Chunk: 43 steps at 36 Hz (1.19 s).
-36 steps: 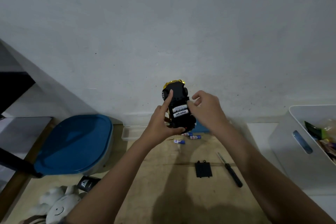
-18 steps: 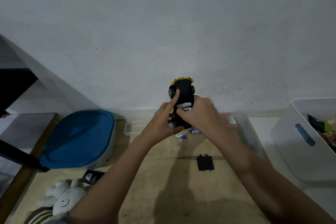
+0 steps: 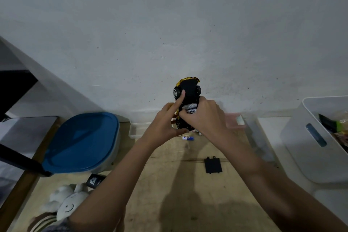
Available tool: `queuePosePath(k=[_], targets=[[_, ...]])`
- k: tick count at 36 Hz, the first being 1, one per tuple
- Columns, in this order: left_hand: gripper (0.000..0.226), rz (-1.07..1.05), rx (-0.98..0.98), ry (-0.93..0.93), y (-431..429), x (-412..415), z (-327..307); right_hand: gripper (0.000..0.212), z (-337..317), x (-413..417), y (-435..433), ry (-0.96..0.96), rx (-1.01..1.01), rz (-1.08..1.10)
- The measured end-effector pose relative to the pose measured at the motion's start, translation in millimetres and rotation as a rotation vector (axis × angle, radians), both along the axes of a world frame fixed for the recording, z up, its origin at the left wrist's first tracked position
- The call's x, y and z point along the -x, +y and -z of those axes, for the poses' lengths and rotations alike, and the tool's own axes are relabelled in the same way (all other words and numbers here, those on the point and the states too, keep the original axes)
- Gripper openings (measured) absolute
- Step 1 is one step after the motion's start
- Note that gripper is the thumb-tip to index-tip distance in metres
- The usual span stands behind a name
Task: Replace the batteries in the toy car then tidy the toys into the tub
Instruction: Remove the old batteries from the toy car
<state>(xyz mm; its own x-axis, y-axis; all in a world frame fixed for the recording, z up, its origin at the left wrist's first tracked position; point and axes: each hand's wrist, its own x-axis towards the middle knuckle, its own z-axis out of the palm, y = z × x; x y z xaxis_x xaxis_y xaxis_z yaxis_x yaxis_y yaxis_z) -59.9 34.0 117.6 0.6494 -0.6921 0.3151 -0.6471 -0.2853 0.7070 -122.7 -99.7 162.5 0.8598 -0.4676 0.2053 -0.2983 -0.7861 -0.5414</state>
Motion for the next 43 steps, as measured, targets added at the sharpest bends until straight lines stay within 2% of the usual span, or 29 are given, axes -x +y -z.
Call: queuePosePath(k=[10,28,43], targets=[[0.112,0.019,0.011,0.018,-4,2,-1,0.035,-7,2,3,0.021,0.035,0.048],[0.112,0.017,0.013,-0.015,0,-1,-4,0.043,-9,3,5,0.023,0.072,0.039],[0.11,0.004,0.033,0.032,0,3,-3,0.034,-13,3,10,0.038,0.093,0.044]])
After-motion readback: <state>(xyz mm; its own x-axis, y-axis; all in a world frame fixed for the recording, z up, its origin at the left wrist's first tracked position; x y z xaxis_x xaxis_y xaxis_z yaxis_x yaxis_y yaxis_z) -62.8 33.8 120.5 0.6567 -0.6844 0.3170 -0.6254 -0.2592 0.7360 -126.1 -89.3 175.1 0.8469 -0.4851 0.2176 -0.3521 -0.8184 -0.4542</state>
